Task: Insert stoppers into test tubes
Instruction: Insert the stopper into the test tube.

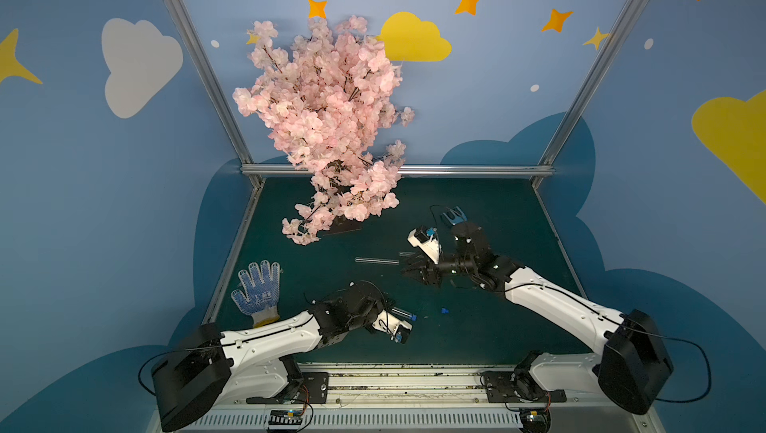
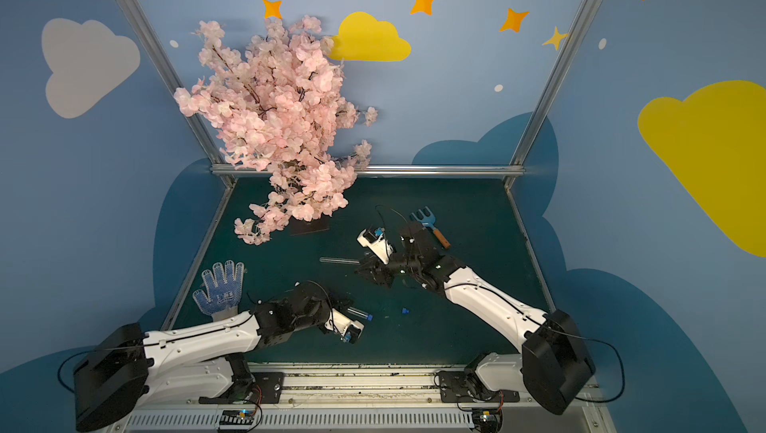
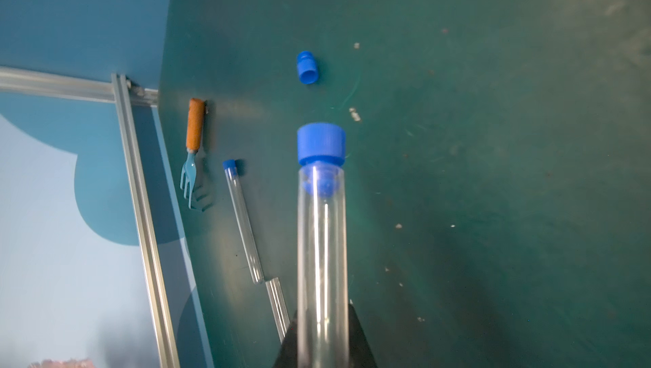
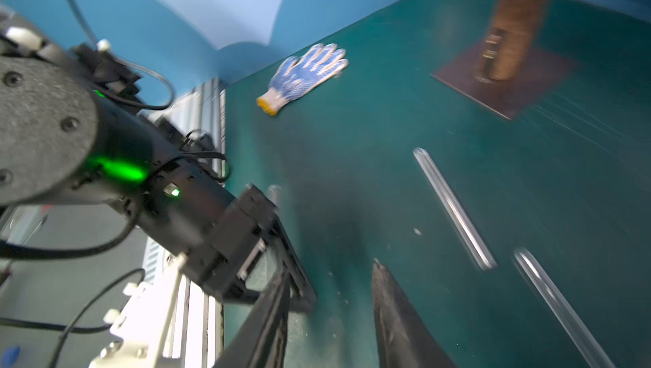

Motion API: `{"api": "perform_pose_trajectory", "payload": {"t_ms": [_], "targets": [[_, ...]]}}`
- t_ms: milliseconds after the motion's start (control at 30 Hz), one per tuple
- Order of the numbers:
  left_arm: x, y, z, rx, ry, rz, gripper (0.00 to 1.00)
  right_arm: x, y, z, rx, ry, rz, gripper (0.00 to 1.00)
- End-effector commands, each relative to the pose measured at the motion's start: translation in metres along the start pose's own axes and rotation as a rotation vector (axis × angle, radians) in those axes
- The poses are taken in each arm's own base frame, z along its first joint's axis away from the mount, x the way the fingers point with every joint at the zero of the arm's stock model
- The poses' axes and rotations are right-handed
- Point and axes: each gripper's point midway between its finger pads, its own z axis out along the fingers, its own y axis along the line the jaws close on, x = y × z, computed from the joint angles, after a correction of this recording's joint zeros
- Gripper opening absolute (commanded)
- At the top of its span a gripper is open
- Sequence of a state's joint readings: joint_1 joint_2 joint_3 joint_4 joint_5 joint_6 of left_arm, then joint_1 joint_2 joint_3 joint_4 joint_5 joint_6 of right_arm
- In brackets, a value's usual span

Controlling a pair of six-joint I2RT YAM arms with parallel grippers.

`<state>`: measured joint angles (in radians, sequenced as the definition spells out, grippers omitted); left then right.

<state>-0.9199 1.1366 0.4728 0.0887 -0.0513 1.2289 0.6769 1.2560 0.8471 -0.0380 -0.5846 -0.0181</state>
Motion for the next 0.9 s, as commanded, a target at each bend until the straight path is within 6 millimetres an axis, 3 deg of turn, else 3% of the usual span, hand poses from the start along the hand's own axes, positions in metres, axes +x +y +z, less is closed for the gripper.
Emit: {"api": "perform_pose_trajectory", "payload": {"t_ms": [0,200,333,600,867], "targets": [[-0.002,0.022,-0.012,-0.074,-0.068,-0.238,0.02,-0.005,-0.013,-0.023,0.122,-0.059,0.146,0.38],[0.01,0.053,-0.027,-0.158,-0.119,-0.543,0.02,0.011,-0.002,-0.05,0.121,0.008,0.437,0.36],[0.011,0.059,-0.029,-0.143,-0.138,-0.666,0.02,0.019,0.014,-0.051,0.046,0.071,0.537,0.34],[0.008,0.063,-0.031,-0.134,-0.167,-0.705,0.02,0.02,0.033,-0.04,-0.084,0.136,0.58,0.3],[0.001,0.06,-0.035,-0.125,-0.21,-0.665,0.02,0.008,0.031,-0.029,-0.117,0.119,0.586,0.29]]}}
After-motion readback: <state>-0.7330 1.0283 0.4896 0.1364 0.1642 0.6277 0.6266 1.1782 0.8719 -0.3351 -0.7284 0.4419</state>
